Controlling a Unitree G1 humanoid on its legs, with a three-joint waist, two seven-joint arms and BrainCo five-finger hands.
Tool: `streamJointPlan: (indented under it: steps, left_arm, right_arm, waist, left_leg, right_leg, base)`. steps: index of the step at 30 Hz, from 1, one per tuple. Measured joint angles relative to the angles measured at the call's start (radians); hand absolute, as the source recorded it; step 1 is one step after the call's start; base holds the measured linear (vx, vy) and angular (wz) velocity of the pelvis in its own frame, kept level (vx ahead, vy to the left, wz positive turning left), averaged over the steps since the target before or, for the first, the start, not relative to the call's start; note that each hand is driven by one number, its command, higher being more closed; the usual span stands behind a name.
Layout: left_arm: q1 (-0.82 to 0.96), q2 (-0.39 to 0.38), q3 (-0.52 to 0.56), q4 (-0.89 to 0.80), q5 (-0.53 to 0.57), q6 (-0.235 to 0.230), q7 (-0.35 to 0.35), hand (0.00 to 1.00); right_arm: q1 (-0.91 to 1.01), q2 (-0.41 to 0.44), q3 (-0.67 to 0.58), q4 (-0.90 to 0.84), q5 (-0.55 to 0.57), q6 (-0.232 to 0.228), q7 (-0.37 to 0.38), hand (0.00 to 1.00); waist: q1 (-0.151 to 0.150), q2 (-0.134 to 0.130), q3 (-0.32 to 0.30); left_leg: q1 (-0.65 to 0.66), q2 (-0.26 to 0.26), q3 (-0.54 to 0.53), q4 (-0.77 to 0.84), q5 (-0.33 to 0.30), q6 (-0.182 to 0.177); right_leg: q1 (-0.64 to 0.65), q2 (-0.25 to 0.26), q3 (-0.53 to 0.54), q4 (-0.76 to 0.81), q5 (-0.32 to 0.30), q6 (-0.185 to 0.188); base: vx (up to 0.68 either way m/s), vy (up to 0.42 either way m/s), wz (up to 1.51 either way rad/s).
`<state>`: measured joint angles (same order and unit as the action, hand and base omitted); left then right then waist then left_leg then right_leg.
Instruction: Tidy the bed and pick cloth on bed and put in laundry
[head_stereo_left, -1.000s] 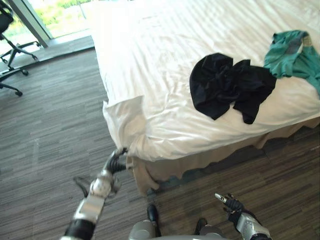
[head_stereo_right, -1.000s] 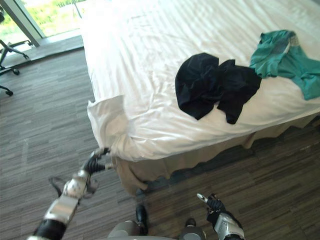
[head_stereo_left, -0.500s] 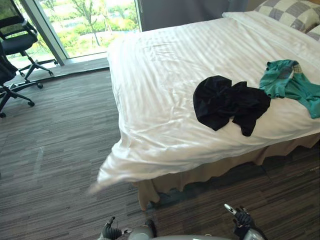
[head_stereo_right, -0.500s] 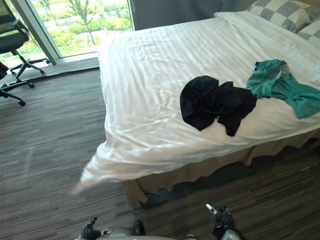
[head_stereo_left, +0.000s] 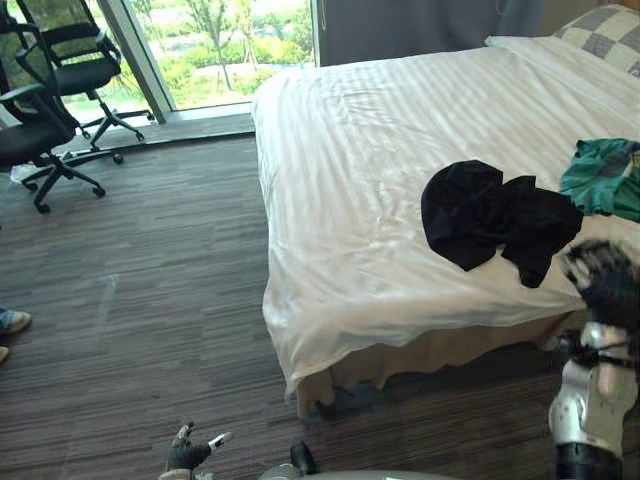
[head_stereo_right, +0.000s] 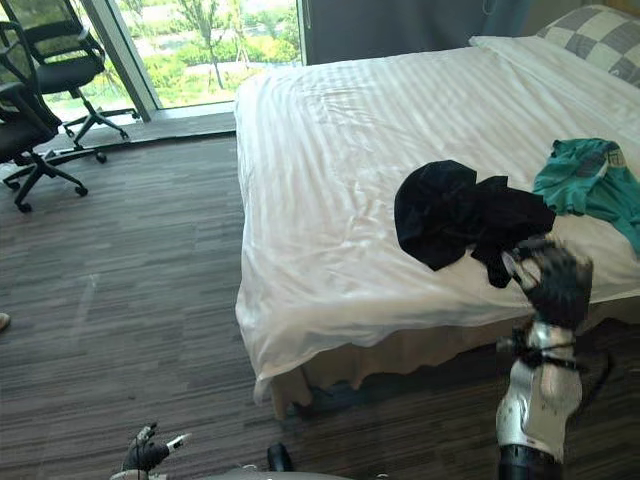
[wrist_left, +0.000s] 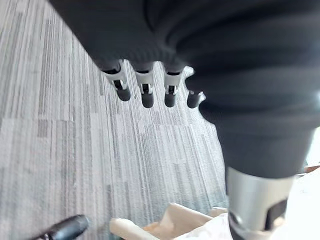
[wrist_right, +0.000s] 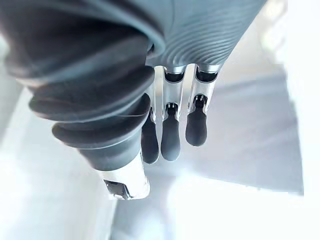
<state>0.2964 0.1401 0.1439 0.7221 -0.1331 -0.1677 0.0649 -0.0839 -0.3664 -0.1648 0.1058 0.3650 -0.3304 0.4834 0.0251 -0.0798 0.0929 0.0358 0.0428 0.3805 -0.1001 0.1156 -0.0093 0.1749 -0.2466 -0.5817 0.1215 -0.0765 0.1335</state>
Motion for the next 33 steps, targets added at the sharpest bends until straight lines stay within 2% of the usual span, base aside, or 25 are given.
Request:
streamJointPlan:
  steps: [1,2,3,5,6,8,9,10,11,13,15,16,18,19,21,24,26,29,30,32,33]
  left_arm:
    - [0.004,-0.018,-0.004,-0.023,-0.015,-0.018,-0.005,0.00]
    - [0.004,-0.022,-0.014,-0.045,-0.014,-0.035,-0.017,0.00]
    - [0.004,-0.022,-0.019,-0.058,-0.014,-0.042,-0.022,0.00]
    - [0.002,-0.020,-0.029,-0.096,-0.014,-0.055,-0.037,0.00]
    - [0.002,-0.017,-0.034,-0.096,-0.014,-0.055,-0.042,0.00]
    - [0.005,-0.014,-0.049,-0.092,-0.018,-0.037,-0.051,0.00]
    - [0.005,-0.010,-0.055,-0.092,-0.024,-0.036,-0.058,0.00]
    - [0.006,0.001,-0.065,-0.093,-0.024,-0.036,-0.067,0.00]
    - [0.002,0.011,-0.067,-0.098,-0.023,-0.037,-0.073,0.00]
    - [-0.026,0.033,-0.067,-0.111,-0.024,-0.040,-0.086,0.00]
    - [-0.059,0.043,-0.065,-0.136,-0.033,-0.047,-0.090,0.00]
    - [-0.077,0.045,-0.064,-0.138,-0.035,-0.049,-0.091,0.00]
    - [-0.147,0.040,-0.077,-0.143,-0.053,-0.060,-0.118,0.00]
    - [-0.159,0.037,-0.081,-0.147,-0.055,-0.066,-0.128,0.00]
    - [-0.211,0.042,-0.111,-0.159,-0.074,-0.086,-0.134,0.00]
    - [-0.296,0.033,-0.155,-0.171,-0.110,-0.111,-0.150,0.00]
    - [-0.325,0.023,-0.165,-0.176,-0.136,-0.128,-0.147,0.00]
    - [-0.353,0.017,-0.219,-0.185,-0.138,-0.136,-0.121,0.00]
    - [-0.351,0.018,-0.227,-0.190,-0.137,-0.138,-0.112,0.00]
    - [-0.349,0.018,-0.243,-0.194,-0.132,-0.138,-0.072,0.00]
    - [-0.348,0.019,-0.250,-0.199,-0.132,-0.137,-0.062,0.00]
  right_arm:
    - [-0.028,0.000,0.090,-0.008,-0.003,0.039,0.019,1.00]
    - [-0.090,-0.002,0.178,-0.008,-0.004,0.084,0.021,1.00]
    - [-0.126,-0.002,0.215,-0.008,-0.005,0.108,0.020,1.00]
    - [-0.282,0.000,0.322,-0.005,-0.005,0.201,0.004,1.00]
    - [-0.322,0.004,0.342,0.007,-0.005,0.219,-0.003,1.00]
    - [-0.473,0.031,0.403,0.095,-0.027,0.277,-0.031,1.00]
    - [-0.504,0.042,0.411,0.122,-0.037,0.287,-0.038,1.00]
    - [-0.555,0.071,0.417,0.175,-0.058,0.307,-0.057,1.00]
    - [-0.611,0.101,0.418,0.231,-0.076,0.317,-0.074,1.00]
    - [-0.699,0.132,0.416,0.333,-0.089,0.319,-0.104,1.00]
    - [-0.799,0.137,0.410,0.428,-0.110,0.320,-0.136,1.00]
    - [-0.824,0.137,0.411,0.464,-0.114,0.322,-0.146,1.00]
    - [-0.913,0.127,0.410,0.597,-0.142,0.342,-0.175,1.00]
    - [-0.932,0.123,0.410,0.621,-0.147,0.343,-0.183,1.00]
    - [-0.979,0.098,0.410,0.687,-0.176,0.349,-0.215,1.00]
    - [-0.991,0.003,0.393,0.769,-0.209,0.377,-0.277,1.00]
    - [-0.989,-0.035,0.365,0.821,-0.219,0.402,-0.315,1.00]
    - [-0.951,-0.032,0.364,0.847,-0.207,0.403,-0.328,1.00]
    - [-0.938,-0.033,0.362,0.853,-0.195,0.390,-0.327,1.00]
    - [-0.886,-0.034,0.363,0.835,-0.158,0.338,-0.288,1.00]
    - [-0.865,-0.035,0.362,0.831,-0.144,0.330,-0.275,1.00]
  waist:
    - [0.001,0.014,0.009]
    - [0.012,0.031,0.020]
    - [0.024,0.039,0.026]
    - [0.075,0.067,0.051]
    - [0.089,0.070,0.056]
    - [0.148,0.073,0.086]
    - [0.160,0.071,0.098]
    - [0.181,0.061,0.121]
    - [0.197,0.044,0.155]
    - [0.217,0.021,0.226]
    - [0.238,0.053,0.314]
    - [0.244,0.056,0.322]
    - [0.269,0.095,0.346]
    - [0.270,0.111,0.354]
    - [0.276,0.142,0.370]
    - [0.291,0.191,0.395]
    - [0.290,0.206,0.403]
    - [0.272,0.227,0.413]
    - [0.262,0.228,0.413]
    - [0.230,0.228,0.413]
    - [0.225,0.228,0.413]
  left_leg:
    - [-0.006,-0.003,-0.021,0.001,0.010,0.004]
    - [-0.011,-0.001,-0.034,0.001,0.015,0.004]
    - [-0.013,0.001,-0.042,0.001,0.015,0.004]
    - [-0.030,0.006,-0.085,-0.004,0.024,0.015]
    - [-0.035,0.006,-0.093,-0.004,0.025,0.015]
    - [-0.064,0.007,-0.124,-0.004,0.015,0.012]
    - [-0.072,0.007,-0.127,-0.004,0.015,0.012]
    - [-0.098,0.007,-0.131,-0.004,0.015,0.011]
    - [-0.129,0.002,-0.128,-0.004,0.010,0.004]
    - [-0.193,0.009,-0.116,0.052,0.001,-0.007]
    - [-0.275,0.042,-0.114,0.123,0.038,0.016]
    - [-0.300,0.044,-0.113,0.124,0.042,0.011]
    - [-0.384,0.045,-0.105,0.121,0.066,-0.001]
    - [-0.403,0.046,-0.103,0.123,0.079,0.006]
    - [-0.498,0.044,-0.080,0.145,0.083,0.011]
    - [-0.585,0.038,-0.062,0.154,0.091,0.009]
    - [-0.622,0.036,-0.049,0.142,0.097,0.000]
    - [-0.653,0.031,-0.044,0.121,0.103,-0.008]
    - [-0.653,0.027,-0.044,0.111,0.103,-0.008]
    - [-0.650,0.023,-0.039,0.100,0.103,-0.007]
    - [-0.646,0.023,-0.035,0.100,0.103,-0.007]
  right_leg:
    - [0.000,0.001,-0.016,0.010,0.013,-0.011]
    - [0.000,0.001,-0.037,0.019,0.020,-0.011]
    - [0.002,0.001,-0.046,0.020,0.024,-0.003]
    - [0.007,0.004,-0.073,0.032,0.026,-0.001]
    - [0.007,0.006,-0.082,0.034,0.026,-0.001]
    - [0.003,0.014,-0.108,0.033,0.020,-0.008]
    - [0.000,0.015,-0.113,0.033,0.014,-0.018]
    - [-0.012,0.017,-0.138,0.034,-0.008,-0.045]
    - [-0.035,0.015,-0.162,0.032,-0.052,-0.070]
    - [-0.084,-0.010,-0.179,0.061,-0.070,-0.038]
    - [-0.152,-0.022,-0.184,0.164,-0.090,-0.040]
    - [-0.180,-0.025,-0.186,0.175,-0.091,-0.041]
    - [-0.277,-0.039,-0.182,0.216,-0.088,-0.046]
    - [-0.299,-0.046,-0.179,0.234,-0.089,-0.047]
    - [-0.426,-0.075,-0.145,0.307,-0.095,-0.052]
    - [-0.555,-0.106,-0.100,0.376,-0.097,-0.055]
    - [-0.621,-0.116,-0.070,0.403,-0.097,-0.056]
    - [-0.691,-0.123,-0.039,0.422,-0.098,-0.058]
    - [-0.698,-0.125,-0.035,0.424,-0.098,-0.058]
    - [-0.707,-0.124,-0.013,0.424,-0.096,-0.060]
    - [-0.707,-0.123,-0.009,0.422,-0.096,-0.061]
  base:
    - [0.00,0.015,0.36]
    - [-0.02,0.013,0.34]
    - [-0.05,-0.016,0.38]
    - [-0.10,-0.021,0.51]
    - [-0.10,-0.002,0.54]
    - [-0.09,0.006,0.47]
    - [-0.12,-0.001,0.55]
    - [-0.13,-0.024,0.58]
    - [-0.12,-0.029,0.58]
    - [-0.10,-0.005,0.44]
    - [-0.11,-0.006,0.33]
    - [-0.11,0.019,0.20]
    - [-0.11,0.019,0.09]
    - [-0.10,0.023,-0.04]
    - [-0.10,0.032,-0.23]
    - [-0.08,0.031,-0.23]
    - [-0.08,0.043,-0.24]
    - [-0.07,0.049,-0.20]
    - [-0.06,0.059,-0.09]
    - [-0.05,0.068,-0.07]
    - [-0.04,0.066,-0.05]
